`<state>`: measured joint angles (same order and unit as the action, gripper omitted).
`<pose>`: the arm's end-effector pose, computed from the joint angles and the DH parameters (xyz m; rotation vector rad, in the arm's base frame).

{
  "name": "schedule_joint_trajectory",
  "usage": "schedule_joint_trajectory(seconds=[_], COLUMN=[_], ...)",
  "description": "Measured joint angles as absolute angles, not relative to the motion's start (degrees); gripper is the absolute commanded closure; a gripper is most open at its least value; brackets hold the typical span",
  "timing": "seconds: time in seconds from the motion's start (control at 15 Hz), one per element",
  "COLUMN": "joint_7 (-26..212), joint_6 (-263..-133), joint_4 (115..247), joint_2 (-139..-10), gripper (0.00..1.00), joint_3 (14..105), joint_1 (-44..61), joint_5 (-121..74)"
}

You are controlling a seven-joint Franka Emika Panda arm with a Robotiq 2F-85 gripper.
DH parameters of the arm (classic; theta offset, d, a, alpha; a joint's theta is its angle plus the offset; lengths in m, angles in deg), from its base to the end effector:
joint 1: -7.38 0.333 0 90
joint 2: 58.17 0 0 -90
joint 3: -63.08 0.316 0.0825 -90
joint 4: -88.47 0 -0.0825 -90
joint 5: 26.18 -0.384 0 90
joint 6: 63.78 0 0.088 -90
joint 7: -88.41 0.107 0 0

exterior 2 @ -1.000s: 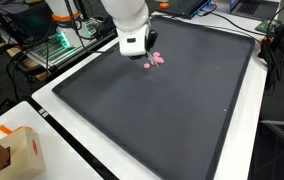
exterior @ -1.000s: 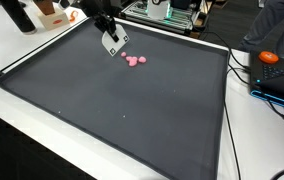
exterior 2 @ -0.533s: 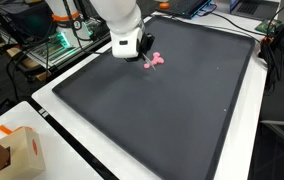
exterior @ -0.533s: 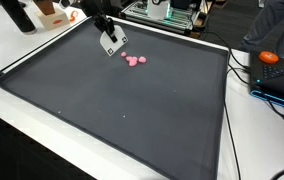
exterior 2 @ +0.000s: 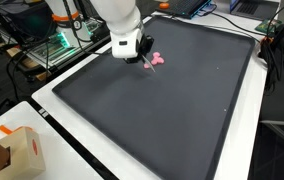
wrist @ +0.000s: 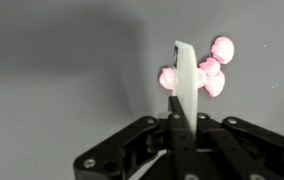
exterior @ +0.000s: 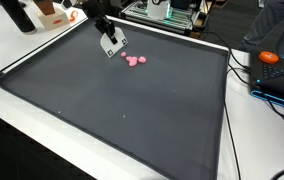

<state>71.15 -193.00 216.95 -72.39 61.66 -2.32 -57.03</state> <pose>0.5125 -0.0867 0.2413 -2.6968 0.3894 0.1801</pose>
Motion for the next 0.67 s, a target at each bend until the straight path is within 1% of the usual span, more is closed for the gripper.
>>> schedule_joint_trajectory(seconds=[0.4,0.67], joint_7=[71.3,73.5], joint_6=[-196.0,-198.1], joint_4=[218.2,219.4], joint_2=[-71.6,-70.2], gripper=[0.99,0.99], joint_3=[62.2,62.3], joint_1=[-0.3,1.6], joint_5=[-54.5,-49.0])
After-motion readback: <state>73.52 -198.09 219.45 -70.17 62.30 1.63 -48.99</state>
